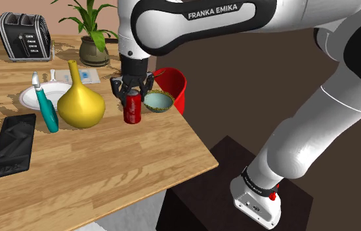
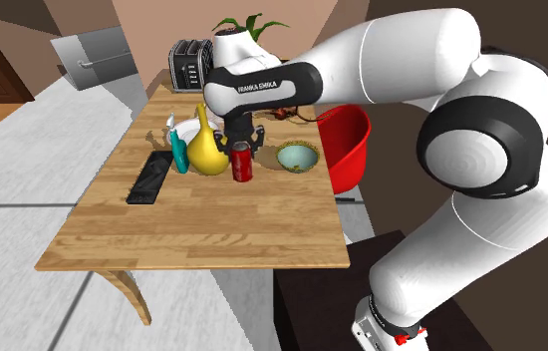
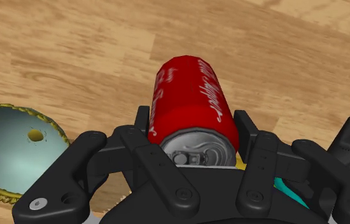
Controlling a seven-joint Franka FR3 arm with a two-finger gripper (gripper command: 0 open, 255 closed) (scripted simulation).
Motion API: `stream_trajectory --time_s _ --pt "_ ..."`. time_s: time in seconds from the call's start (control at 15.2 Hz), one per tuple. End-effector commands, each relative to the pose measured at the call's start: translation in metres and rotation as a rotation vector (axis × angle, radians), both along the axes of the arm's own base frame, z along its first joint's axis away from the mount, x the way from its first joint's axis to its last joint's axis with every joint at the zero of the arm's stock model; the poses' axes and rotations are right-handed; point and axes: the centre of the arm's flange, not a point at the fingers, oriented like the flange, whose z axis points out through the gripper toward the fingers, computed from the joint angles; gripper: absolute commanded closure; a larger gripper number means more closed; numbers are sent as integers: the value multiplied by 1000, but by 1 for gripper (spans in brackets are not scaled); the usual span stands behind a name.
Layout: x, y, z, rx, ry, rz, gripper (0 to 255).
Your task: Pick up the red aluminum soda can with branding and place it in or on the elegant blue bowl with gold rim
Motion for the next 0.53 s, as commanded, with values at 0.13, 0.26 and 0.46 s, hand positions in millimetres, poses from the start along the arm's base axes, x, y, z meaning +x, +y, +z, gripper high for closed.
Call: stream_trajectory --time_s 0.13,0.26,0.46 --pt "18 -34 8 0 0 0 255" --pt "30 -58 11 0 0 0 255" --pt "48 -93 15 0 0 0 255"
